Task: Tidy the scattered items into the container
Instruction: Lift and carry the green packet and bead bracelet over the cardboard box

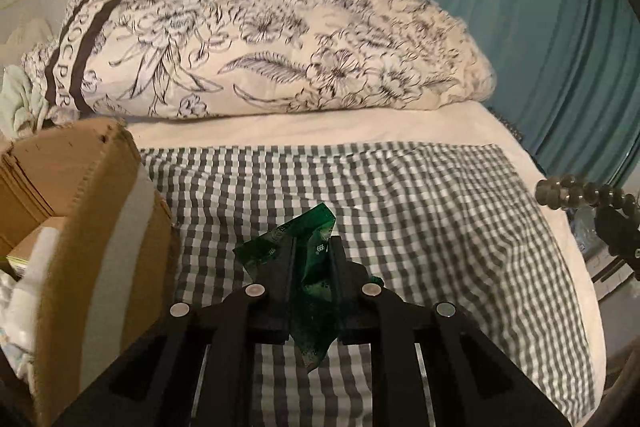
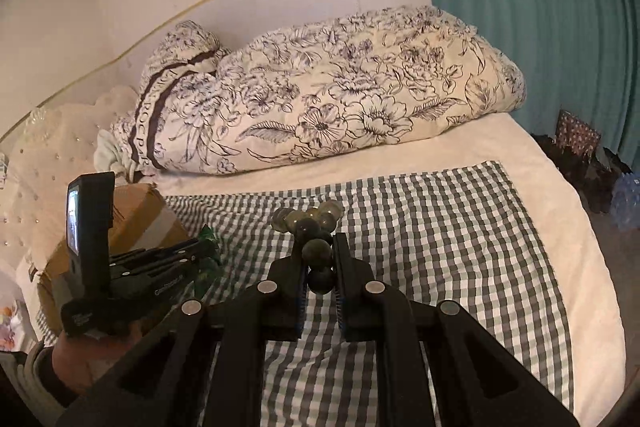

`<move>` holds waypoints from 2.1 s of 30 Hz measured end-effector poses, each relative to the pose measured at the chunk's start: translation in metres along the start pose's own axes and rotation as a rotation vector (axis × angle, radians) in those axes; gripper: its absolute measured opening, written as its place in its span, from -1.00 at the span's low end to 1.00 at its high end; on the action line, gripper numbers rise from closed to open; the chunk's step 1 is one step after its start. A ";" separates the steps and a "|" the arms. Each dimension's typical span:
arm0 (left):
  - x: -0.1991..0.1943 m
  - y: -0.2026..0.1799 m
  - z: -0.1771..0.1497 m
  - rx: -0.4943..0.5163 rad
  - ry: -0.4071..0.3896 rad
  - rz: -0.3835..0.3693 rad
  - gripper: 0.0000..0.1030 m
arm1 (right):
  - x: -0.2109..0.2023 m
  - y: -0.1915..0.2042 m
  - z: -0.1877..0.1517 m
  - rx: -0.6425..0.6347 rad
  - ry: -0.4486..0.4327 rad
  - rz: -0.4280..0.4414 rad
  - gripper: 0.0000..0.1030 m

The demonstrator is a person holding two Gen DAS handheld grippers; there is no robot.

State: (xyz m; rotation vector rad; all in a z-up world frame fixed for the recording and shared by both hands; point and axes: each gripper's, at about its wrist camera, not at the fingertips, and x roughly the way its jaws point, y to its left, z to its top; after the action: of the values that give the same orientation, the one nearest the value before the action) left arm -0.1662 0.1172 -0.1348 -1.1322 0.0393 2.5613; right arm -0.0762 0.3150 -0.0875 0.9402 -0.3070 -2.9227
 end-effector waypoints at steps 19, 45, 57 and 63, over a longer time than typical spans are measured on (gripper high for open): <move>-0.117 -0.024 -0.006 0.094 -0.161 0.005 -0.72 | -0.064 0.031 -0.014 -0.009 -0.066 -0.017 -0.79; -0.236 0.034 0.001 0.068 -0.341 0.042 -0.72 | -0.122 0.116 -0.004 -0.120 -0.116 -0.054 -0.78; -0.235 0.092 0.002 0.032 -0.333 0.127 -0.71 | -0.099 0.177 0.004 -0.184 -0.107 0.015 -0.78; -0.226 0.125 0.003 0.010 -0.310 0.154 -0.71 | -0.082 0.203 0.007 -0.204 -0.090 0.051 -0.78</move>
State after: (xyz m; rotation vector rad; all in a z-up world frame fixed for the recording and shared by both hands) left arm -0.0665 -0.0666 0.0168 -0.7422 0.0668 2.8405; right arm -0.0154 0.1270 0.0066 0.7628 -0.0339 -2.8855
